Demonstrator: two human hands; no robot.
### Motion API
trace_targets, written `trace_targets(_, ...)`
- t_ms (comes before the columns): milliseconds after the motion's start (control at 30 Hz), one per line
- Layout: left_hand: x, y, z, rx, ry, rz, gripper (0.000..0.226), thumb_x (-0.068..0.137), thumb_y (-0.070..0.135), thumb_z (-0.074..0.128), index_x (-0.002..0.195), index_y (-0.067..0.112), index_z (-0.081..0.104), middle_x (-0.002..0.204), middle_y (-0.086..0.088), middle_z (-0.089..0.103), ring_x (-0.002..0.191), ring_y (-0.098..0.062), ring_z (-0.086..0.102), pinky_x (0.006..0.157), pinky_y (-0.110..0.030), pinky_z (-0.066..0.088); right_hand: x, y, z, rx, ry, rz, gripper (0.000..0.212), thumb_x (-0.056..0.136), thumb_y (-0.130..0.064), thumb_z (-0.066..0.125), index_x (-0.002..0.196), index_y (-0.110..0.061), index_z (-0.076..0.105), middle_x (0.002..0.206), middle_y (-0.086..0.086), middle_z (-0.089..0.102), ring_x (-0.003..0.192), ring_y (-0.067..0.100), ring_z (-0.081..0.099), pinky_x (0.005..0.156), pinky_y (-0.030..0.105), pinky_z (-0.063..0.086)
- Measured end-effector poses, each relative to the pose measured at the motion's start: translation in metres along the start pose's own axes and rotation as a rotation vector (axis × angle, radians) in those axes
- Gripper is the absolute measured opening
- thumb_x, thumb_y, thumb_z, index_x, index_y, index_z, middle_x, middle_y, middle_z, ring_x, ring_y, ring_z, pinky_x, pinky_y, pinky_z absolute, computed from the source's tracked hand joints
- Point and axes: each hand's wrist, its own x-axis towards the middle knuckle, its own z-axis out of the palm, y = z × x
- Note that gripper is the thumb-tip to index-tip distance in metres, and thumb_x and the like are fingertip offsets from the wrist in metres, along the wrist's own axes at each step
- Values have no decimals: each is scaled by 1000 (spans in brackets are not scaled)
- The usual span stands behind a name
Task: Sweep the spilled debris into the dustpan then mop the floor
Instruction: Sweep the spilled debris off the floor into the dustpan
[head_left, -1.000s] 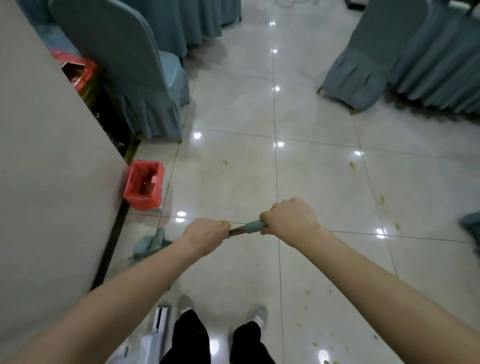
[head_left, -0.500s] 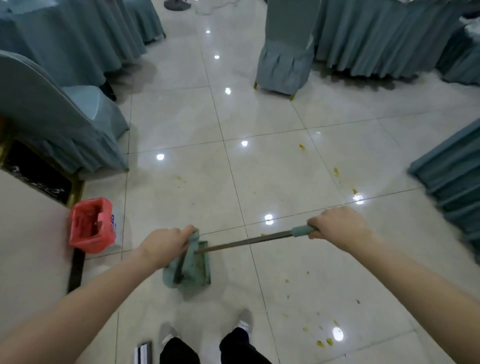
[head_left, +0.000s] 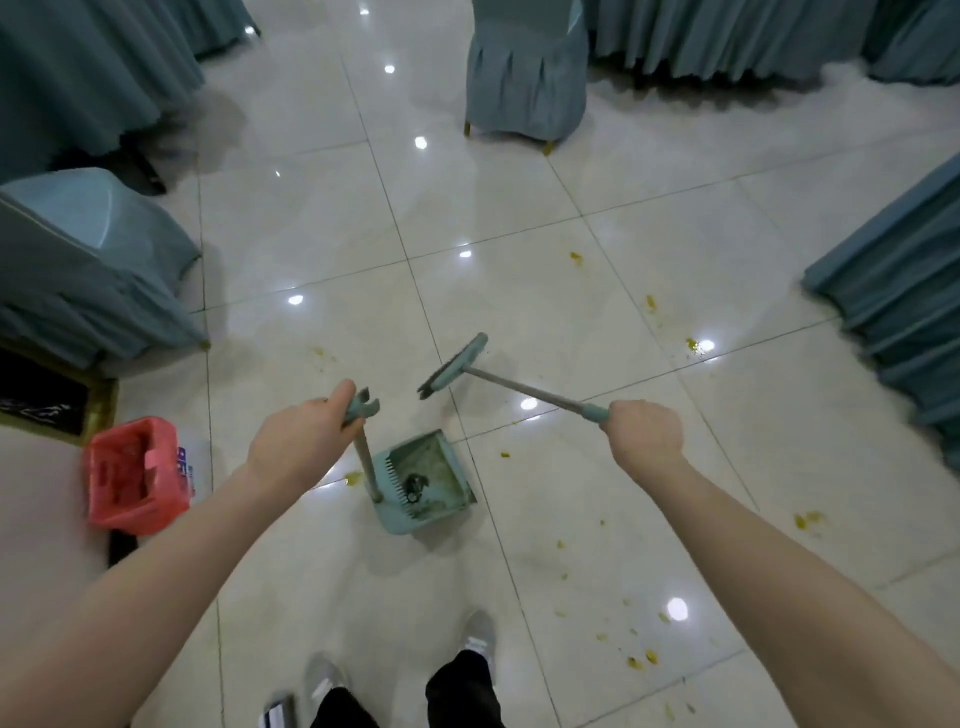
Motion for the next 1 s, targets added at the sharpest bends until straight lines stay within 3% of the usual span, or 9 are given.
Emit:
trace_targets(100, 16, 1, 13, -4, 19, -54, 27, 94, 43, 49, 99, 20, 36, 69, -3, 58, 58, -31, 58, 53, -40, 53, 41, -28, 14, 104, -70, 30, 26, 95, -10, 51, 117, -17, 63, 113, 2, 69, 105, 21, 66, 72, 26, 41)
trace_targets(200, 24, -3, 24, -27, 45, -98, 27, 93, 42, 51, 94, 20, 35, 65, -4, 55, 57, -33, 56, 49, -38, 48, 76, -55, 32, 342, -266, 54, 27, 95, -7, 46, 120, -10, 57, 107, 8, 66, 102, 26, 67, 74, 30, 48)
trace_targets(267, 24, -6, 27, -16, 46, -117, 27, 94, 41, 51, 94, 18, 36, 65, -5, 56, 57, -33, 56, 47, -35, 43, 90, -66, 49, 591, -482, 132, 24, 97, -8, 44, 119, -5, 53, 87, 13, 61, 74, 28, 68, 62, 32, 57)
trace_targets(333, 22, -8, 25, -6, 41, -124, 26, 94, 39, 51, 94, 16, 38, 65, -4, 55, 56, -33, 56, 47, -35, 45, 90, -68, 66, 738, -609, 195, 29, 98, -7, 42, 125, -4, 50, 78, 13, 53, 53, 23, 55, 38, 25, 49)
trace_targets(433, 16, -12, 23, 14, 31, -113, 26, 94, 38, 52, 93, 16, 38, 64, -4, 55, 55, -32, 56, 46, -36, 47, 69, -55, 90, 680, -571, 168, 36, 96, -8, 36, 127, -11, 53, 78, 8, 50, 54, 20, 46, 31, 14, 35)
trace_targets(567, 11, -18, 23, 52, 26, -41, 24, 94, 40, 50, 94, 20, 37, 62, -1, 52, 51, -27, 54, 42, -30, 40, 13, -22, 109, 568, -503, 130, 35, 93, -12, 35, 120, -18, 55, 73, 5, 49, 50, 21, 51, 41, 25, 38)
trace_targets(667, 2, -22, 25, 53, -22, 22, 24, 94, 42, 49, 94, 23, 34, 62, 0, 51, 51, -26, 53, 45, -35, 48, -39, 3, 123, 502, -518, 168, 33, 94, -14, 36, 122, -15, 55, 73, 2, 47, 53, 18, 48, 45, 28, 37)
trace_targets(1000, -92, -56, 27, 70, -4, 199, 27, 97, 40, 46, 103, 15, 39, 68, -7, 56, 55, -31, 55, 45, -33, 44, -250, 37, 140, 410, -626, 414, 30, 98, -18, 40, 121, -6, 57, 77, 4, 48, 56, 15, 43, 47, 24, 34)
